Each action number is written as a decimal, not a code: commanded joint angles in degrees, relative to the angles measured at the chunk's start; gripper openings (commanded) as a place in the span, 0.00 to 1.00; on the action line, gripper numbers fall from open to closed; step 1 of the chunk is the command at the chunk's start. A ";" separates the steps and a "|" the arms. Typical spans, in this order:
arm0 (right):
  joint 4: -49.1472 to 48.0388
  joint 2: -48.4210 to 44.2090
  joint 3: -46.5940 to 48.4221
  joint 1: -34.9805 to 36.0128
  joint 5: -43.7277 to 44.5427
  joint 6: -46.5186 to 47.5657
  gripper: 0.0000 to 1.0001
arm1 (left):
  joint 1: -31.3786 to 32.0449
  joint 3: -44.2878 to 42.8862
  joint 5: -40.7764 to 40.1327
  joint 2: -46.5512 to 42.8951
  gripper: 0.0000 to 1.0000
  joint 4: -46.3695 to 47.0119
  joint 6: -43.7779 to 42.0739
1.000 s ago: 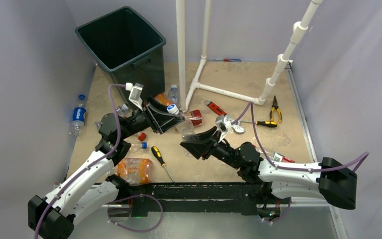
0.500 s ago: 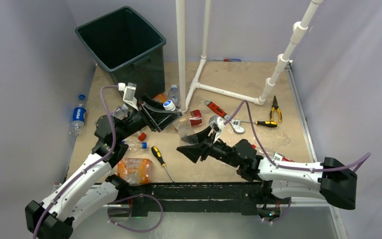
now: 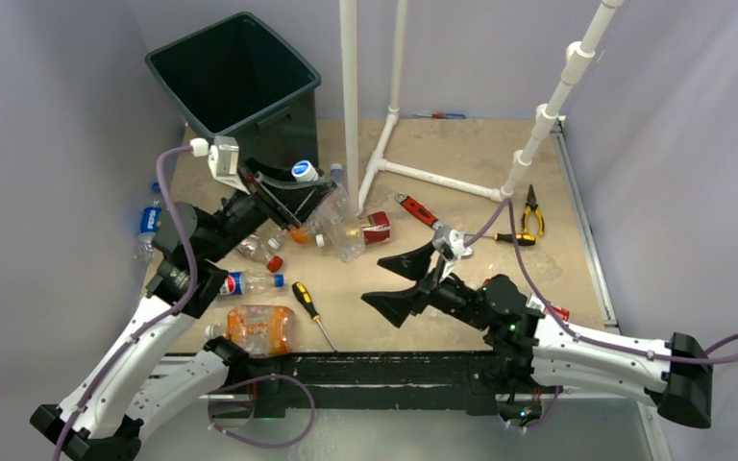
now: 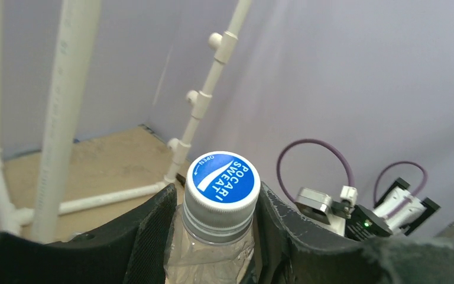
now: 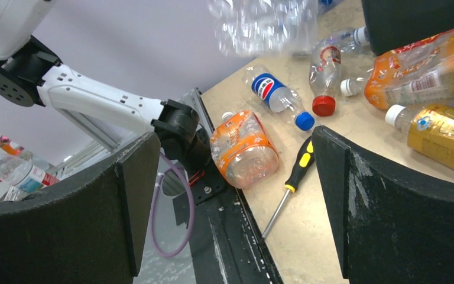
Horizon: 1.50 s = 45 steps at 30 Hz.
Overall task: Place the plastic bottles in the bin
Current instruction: Place the plastic bottle in the trash bin.
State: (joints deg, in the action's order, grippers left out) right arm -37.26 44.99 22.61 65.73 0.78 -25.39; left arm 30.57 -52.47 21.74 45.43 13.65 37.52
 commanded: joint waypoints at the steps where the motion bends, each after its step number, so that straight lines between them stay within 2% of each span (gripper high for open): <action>1: 7.33 -6.03 -1.12 0.10 3.18 1.30 0.99 | 0.15 -8.18 -8.87 -0.28 0.00 -11.40 -12.34; 5: 10.69 -9.57 -3.00 0.10 3.59 0.88 0.99 | 0.11 -11.12 -16.84 -0.33 0.00 -16.69 -17.22; 10: 9.60 -9.54 -6.11 0.10 1.74 -2.06 0.99 | 0.17 -15.03 -28.27 0.27 0.00 -17.14 -22.89; 12: 8.50 -8.94 -7.37 0.10 0.88 -3.48 0.99 | 0.16 -16.33 -31.35 0.72 0.00 -14.92 -24.81; 17: 3.64 -7.50 -11.08 0.10 -0.47 -6.37 0.98 | 0.12 -15.66 -34.66 2.59 0.00 -1.99 -28.80; 21: 3.78 -6.83 -11.54 0.10 -0.61 -7.51 0.98 | 0.13 -15.15 -40.96 5.61 0.00 8.40 -33.46; 28: 6.28 -9.60 -12.59 0.10 -0.62 -7.84 0.98 | 0.16 -21.35 -48.45 12.02 0.00 14.25 -38.17; 35: 11.83 -13.63 -12.03 0.10 -0.57 -8.15 0.97 | 0.18 -27.09 -53.59 19.99 0.00 22.39 -50.47; 41: 14.70 -17.91 -13.44 0.10 0.67 -9.15 0.97 | -0.34 -28.35 -63.01 26.60 0.00 30.79 -59.75; 45: 16.66 -18.96 -12.83 0.12 0.98 -8.77 0.97 | -2.91 -30.86 -61.62 30.00 0.00 28.45 -56.83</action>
State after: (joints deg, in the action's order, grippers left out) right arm -22.63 27.11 9.72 65.73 0.64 -33.87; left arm 29.82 -79.55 -37.95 73.17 39.70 -17.72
